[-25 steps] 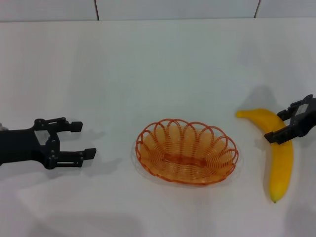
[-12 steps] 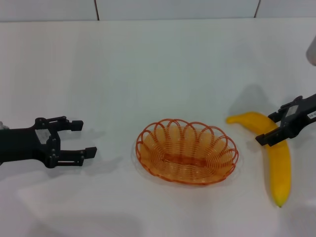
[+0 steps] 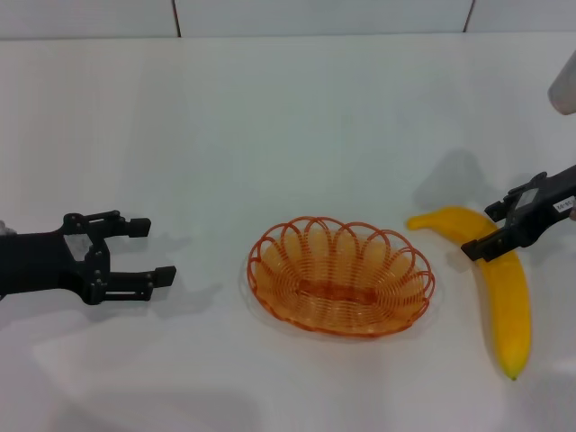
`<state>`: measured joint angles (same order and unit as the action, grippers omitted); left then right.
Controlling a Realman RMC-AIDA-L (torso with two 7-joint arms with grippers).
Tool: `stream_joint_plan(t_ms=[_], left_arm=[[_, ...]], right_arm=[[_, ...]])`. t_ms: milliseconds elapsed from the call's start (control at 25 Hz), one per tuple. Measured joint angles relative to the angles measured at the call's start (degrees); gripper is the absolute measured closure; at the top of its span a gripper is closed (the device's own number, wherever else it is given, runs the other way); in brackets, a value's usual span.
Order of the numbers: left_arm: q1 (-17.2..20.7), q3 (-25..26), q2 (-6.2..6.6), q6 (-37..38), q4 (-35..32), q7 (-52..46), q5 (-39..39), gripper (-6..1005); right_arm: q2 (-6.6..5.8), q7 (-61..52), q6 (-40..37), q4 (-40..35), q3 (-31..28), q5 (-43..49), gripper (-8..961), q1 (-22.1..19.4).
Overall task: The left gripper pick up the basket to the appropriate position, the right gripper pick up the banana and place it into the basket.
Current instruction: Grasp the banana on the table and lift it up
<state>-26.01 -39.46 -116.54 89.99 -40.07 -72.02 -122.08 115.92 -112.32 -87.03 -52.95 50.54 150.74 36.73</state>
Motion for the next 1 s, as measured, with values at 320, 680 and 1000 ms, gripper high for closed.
stream_joint_plan(t_ms=[320,680,1000], left_arm=[[0.0,0.0,0.0,0.0,0.0,-0.1,0.0,131],[0.0,0.0,0.0,0.0,0.0,-0.3,0.0,131],[0.1,0.0,0.06,0.0,0.0,-0.4,0.0,131]], right_arm=[[0.0,-1.3,1.3,0.1,0.1,1.6,102,-0.1],[0.0,-1.5,1.7,0.9,0.1,2.2,102,0.2],[0.0,-1.5,1.6,0.9,0.1,2.2,102,0.2]])
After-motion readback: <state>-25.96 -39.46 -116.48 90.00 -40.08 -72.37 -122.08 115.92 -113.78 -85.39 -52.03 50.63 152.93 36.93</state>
